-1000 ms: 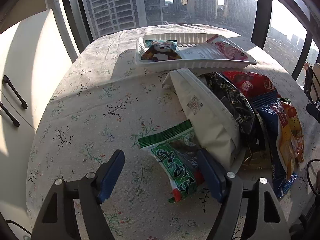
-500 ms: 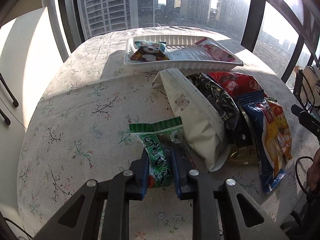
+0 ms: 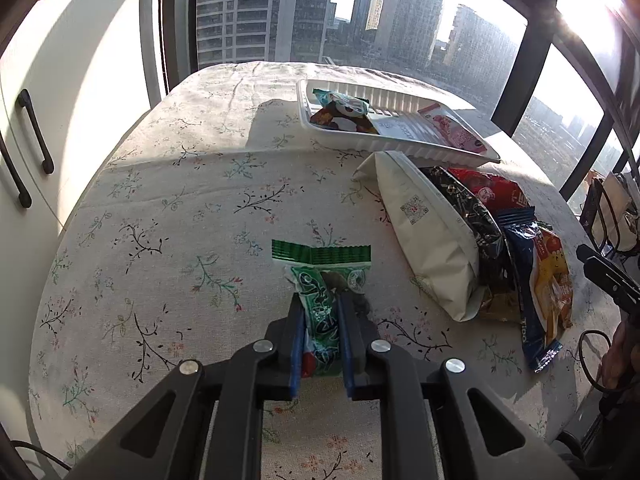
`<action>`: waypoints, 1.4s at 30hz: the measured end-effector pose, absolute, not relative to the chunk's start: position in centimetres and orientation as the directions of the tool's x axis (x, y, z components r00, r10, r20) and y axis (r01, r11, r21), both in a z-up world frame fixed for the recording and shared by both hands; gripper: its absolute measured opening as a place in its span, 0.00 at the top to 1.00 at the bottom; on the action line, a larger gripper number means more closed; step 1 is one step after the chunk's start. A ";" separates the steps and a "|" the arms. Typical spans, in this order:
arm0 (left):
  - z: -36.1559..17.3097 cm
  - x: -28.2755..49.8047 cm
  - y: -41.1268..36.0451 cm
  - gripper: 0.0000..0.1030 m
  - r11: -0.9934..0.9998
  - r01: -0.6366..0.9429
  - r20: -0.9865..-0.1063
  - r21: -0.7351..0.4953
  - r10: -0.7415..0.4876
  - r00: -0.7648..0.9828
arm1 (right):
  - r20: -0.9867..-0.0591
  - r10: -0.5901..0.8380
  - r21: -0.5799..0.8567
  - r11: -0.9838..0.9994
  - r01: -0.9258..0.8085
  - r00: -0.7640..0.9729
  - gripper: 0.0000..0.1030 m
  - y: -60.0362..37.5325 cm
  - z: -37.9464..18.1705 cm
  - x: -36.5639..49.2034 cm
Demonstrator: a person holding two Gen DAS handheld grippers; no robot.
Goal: Organize snacks
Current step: 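Lift the green snack with the left gripper while the right gripper grasps the orange stick snack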
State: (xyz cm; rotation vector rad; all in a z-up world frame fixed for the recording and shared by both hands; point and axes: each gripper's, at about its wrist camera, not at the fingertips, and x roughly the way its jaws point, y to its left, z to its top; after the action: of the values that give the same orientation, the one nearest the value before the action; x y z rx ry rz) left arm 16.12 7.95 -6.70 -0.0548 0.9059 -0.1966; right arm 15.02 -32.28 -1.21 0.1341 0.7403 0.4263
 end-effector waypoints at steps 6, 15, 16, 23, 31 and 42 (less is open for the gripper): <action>-6.4 15.8 8.4 0.85 0.975 0.149 -0.755 -0.166 -0.223 0.617 | -0.624 0.477 0.242 0.871 -0.427 0.619 0.50 -29.2 -0.1 13.4; -6.4 15.4 8.6 0.85 0.965 0.171 -0.734 -0.200 -0.263 0.626 | -0.693 0.370 0.250 0.928 -0.275 0.618 0.55 -31.6 -1.1 15.2; -6.4 15.5 8.5 0.85 0.964 0.173 -0.733 -0.203 -0.267 0.626 | -0.706 0.360 0.248 0.932 -0.263 0.610 0.55 -31.9 -1.5 15.5; -6.7 15.4 8.4 0.85 0.960 0.182 -0.732 -0.213 -0.280 0.621 | -0.756 0.334 0.231 0.941 -0.247 0.563 0.63 -31.4 -3.6 17.0; -6.9 15.3 8.1 0.85 0.959 0.187 -0.736 -0.211 -0.282 0.615 | -0.789 0.298 0.185 0.949 -0.255 0.538 0.70 -30.8 -4.5 17.4; -6.8 15.2 8.0 0.85 0.959 0.186 -0.733 -0.213 -0.283 0.618 | -0.794 0.260 0.116 0.952 -0.284 0.549 0.80 -29.8 -4.4 16.8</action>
State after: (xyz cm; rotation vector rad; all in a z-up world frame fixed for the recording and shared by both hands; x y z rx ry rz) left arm 15.23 8.02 -6.84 -0.1200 0.8635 -0.2704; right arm 16.82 -29.85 -4.39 -0.0271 0.9355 0.3220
